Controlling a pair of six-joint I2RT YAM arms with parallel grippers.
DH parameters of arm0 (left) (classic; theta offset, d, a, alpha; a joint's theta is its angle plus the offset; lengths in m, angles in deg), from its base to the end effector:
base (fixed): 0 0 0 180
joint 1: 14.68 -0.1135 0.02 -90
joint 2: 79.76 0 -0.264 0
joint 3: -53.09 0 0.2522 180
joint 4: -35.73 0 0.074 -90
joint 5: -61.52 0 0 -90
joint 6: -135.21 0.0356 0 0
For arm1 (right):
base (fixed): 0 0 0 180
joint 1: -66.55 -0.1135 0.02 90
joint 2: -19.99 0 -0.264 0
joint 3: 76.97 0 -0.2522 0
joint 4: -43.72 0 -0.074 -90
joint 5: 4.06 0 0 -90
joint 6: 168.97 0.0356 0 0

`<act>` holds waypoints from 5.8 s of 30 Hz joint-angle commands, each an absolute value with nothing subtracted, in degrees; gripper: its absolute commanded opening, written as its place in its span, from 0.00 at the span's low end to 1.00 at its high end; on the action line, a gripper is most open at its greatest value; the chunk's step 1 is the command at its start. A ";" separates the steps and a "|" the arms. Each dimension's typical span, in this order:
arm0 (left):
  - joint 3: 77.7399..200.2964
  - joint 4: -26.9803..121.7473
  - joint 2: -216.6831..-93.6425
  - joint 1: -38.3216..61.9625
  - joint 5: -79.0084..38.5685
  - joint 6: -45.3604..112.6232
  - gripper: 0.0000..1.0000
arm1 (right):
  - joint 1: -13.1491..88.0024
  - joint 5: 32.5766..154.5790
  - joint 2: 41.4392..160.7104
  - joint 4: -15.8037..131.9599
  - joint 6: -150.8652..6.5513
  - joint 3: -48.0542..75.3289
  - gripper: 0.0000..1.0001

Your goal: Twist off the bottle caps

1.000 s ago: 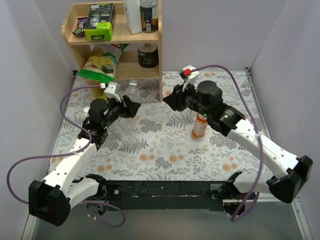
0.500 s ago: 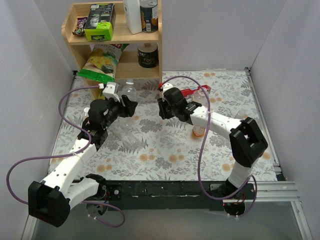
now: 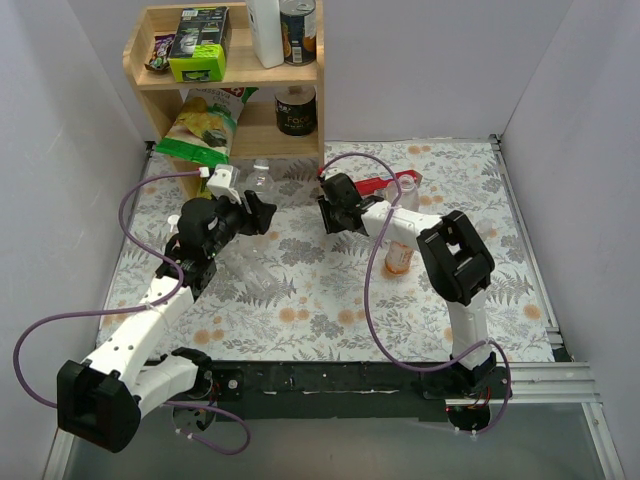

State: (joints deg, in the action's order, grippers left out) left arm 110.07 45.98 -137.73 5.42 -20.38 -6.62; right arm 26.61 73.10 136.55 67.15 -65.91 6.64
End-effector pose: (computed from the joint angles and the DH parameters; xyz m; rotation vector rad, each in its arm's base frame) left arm 0.2230 -0.0869 0.3117 -0.4090 1.8392 -1.0145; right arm 0.3528 0.2851 0.1877 -0.4294 2.2773 0.2096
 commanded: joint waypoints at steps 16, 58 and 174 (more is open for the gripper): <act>111.32 45.09 -139.17 5.62 -16.97 -6.64 0.30 | 29.38 70.91 137.42 67.06 -66.84 6.83 0.54; 108.77 37.09 -138.29 10.19 11.60 -3.31 0.32 | 30.43 118.19 99.44 55.11 -50.41 9.29 0.65; 114.14 49.75 -142.78 -2.11 -20.74 -14.29 0.98 | 11.63 67.04 108.78 50.45 -85.22 9.63 0.88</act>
State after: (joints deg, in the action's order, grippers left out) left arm 114.27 51.92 -147.15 -2.14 -19.07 -16.02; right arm 16.75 69.90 114.10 51.40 -84.64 10.40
